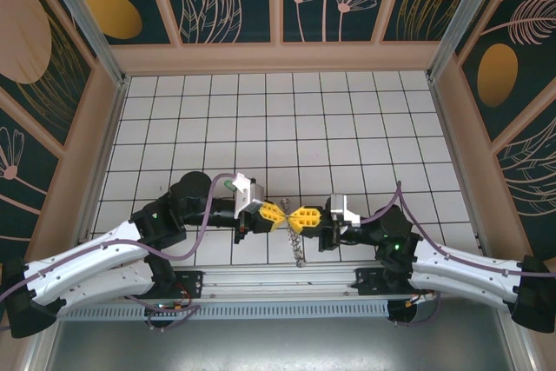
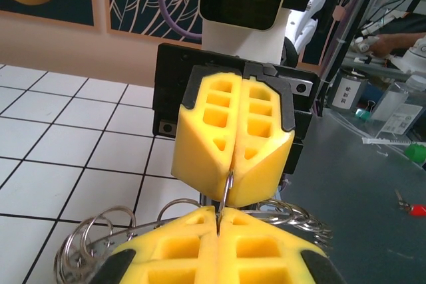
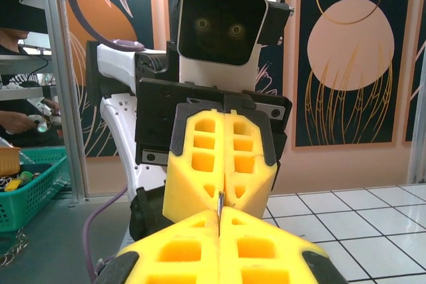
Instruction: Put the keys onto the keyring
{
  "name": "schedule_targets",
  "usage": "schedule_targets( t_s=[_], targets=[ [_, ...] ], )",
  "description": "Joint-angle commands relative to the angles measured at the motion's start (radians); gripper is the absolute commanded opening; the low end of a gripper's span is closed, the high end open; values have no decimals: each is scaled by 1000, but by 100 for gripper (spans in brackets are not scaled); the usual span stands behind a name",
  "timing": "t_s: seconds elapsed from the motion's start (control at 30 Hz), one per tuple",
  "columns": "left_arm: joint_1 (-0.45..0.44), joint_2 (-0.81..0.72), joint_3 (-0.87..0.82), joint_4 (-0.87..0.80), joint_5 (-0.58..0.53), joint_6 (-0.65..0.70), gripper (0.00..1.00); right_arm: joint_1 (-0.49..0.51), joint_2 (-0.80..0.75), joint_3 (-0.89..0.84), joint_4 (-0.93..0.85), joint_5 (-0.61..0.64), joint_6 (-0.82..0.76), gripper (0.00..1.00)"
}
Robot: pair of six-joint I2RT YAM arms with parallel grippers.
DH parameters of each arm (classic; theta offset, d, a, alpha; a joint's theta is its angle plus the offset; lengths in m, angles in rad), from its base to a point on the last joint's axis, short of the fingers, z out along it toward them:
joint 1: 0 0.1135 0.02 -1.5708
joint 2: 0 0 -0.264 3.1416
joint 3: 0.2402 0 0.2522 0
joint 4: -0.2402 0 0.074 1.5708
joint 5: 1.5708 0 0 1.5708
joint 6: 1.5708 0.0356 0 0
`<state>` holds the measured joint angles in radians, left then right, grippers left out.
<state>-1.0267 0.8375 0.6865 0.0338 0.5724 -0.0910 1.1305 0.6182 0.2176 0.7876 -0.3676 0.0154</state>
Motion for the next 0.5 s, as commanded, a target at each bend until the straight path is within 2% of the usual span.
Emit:
schedule_targets(
  t_s=[0.0, 0.03, 0.13, 0.23, 0.47],
  targets=[
    [-1, -3, -7, 31, -4, 11, 0, -1, -17, -2, 53, 15, 16, 0],
    [1, -7, -3, 15, -18, 19, 0, -1, -19, 13, -1, 36, 8, 0],
    [-1, 3, 36, -89, -96, 67, 0, 3, -15, 105, -264, 112, -48, 16],
    [-1, 52, 88, -213, -169, 122, 0, 11, -18, 178, -467, 176, -92, 23],
    [0, 126, 157, -334, -217, 174, 0, 44, -19, 258, -715, 316, -124, 26]
  ],
)
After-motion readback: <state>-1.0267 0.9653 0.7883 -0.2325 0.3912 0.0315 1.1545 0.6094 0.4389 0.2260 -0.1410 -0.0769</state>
